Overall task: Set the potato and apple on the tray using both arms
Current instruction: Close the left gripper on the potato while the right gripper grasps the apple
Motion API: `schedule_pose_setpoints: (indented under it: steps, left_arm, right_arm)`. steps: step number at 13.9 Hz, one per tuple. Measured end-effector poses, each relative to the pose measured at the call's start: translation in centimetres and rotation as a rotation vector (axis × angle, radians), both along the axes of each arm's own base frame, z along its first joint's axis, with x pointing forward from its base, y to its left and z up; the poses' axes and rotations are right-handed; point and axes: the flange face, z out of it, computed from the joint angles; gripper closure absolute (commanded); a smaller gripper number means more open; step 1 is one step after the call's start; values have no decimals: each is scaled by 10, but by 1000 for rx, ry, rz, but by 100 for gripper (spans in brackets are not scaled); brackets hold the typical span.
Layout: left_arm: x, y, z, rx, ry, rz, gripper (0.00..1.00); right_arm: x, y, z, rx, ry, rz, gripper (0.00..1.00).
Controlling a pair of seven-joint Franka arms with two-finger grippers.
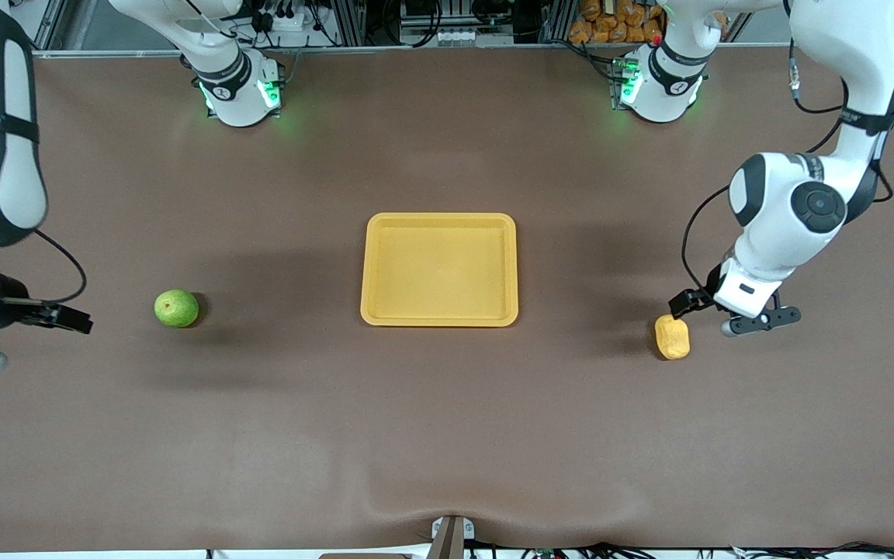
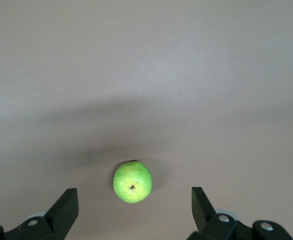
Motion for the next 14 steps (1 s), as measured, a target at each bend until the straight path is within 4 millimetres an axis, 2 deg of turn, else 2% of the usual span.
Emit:
schedule_pose_setpoints:
  steps: [2, 4, 6, 8, 10, 12, 14]
  left_arm:
    - [0, -1, -14, 13, 7, -18, 0]
    - [1, -2, -30, 17, 1, -29, 0]
    - [2, -3, -47, 28, -6, -54, 2]
    - [6, -4, -59, 33, -3, -65, 11]
    - [12, -5, -65, 32, -3, -66, 18]
    - [19, -5, -72, 30, -7, -66, 37]
    - [22, -6, -80, 28, -7, -67, 62]
  right_arm:
    - [5, 5, -34, 2, 47, 8, 0]
    - [9, -7, -64, 5, 74, 39, 0]
    - [8, -16, -74, 12, 89, 107, 0]
    - [6, -16, -79, 18, 101, 149, 0]
    - [4, -13, -92, 22, 96, 204, 0]
    - [2, -8, -106, 25, 88, 264, 0]
    - [-2, -5, -118, 32, 89, 329, 0]
